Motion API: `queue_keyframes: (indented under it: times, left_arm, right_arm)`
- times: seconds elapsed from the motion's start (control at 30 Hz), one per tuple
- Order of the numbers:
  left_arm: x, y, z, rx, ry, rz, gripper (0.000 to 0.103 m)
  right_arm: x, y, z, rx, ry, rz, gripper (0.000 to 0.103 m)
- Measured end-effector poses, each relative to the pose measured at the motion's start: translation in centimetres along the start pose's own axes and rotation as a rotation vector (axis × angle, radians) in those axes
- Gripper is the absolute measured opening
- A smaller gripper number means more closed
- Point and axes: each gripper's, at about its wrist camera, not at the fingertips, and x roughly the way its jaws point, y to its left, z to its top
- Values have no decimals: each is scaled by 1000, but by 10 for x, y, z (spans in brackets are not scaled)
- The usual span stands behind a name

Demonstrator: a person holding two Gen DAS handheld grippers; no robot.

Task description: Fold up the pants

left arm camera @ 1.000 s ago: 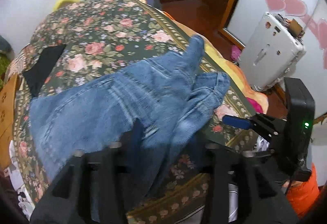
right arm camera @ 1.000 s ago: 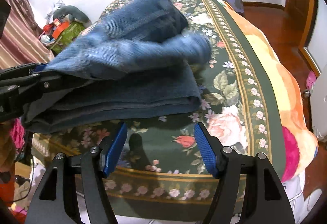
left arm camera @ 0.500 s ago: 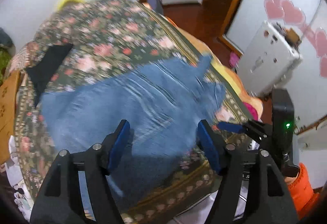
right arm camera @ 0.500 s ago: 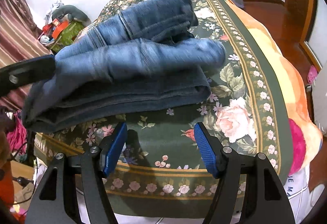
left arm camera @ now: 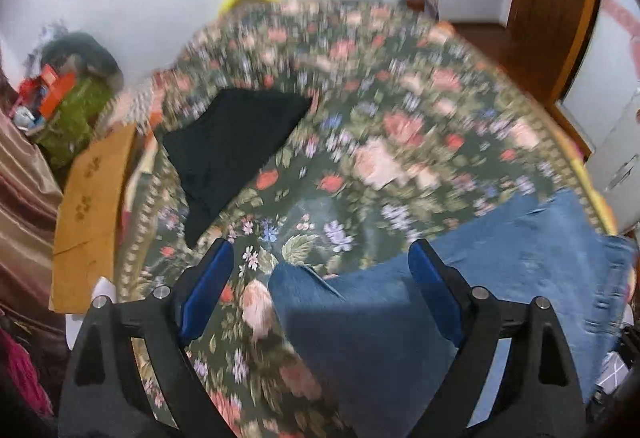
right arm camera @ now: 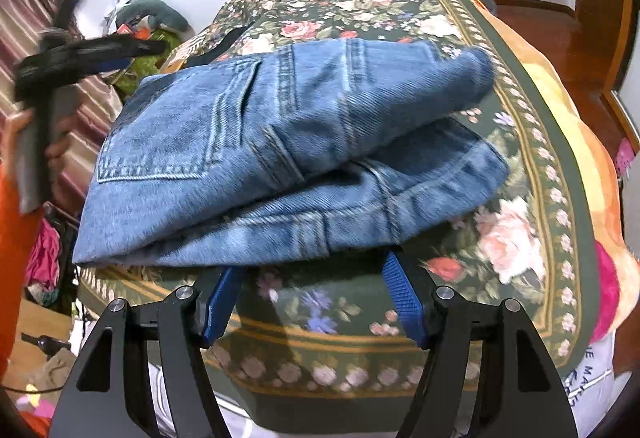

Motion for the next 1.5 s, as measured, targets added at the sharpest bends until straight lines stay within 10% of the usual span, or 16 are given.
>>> queue_keyframes:
  times: [0.23, 0.77, 1.0, 1.27, 1.5]
  left_arm:
    - [51, 24, -32, 33, 64, -47, 90]
    - [7, 102, -122, -160, 42, -81, 90]
    - [-25, 72, -150, -189, 33, -127, 85]
    - [-64, 67, -116, -130, -70, -45, 78]
    - [-63, 69, -45, -159, -147, -131, 78]
  right_arm:
    - [13, 15, 19, -41, 12, -10, 64]
    - [63, 32, 90, -122, 27, 26, 64]
    - [61, 25, 106, -161, -23, -73, 64]
    - [14, 7, 102, -166, -71, -118, 64]
    - [7, 33, 115, -206, -138, -58, 64]
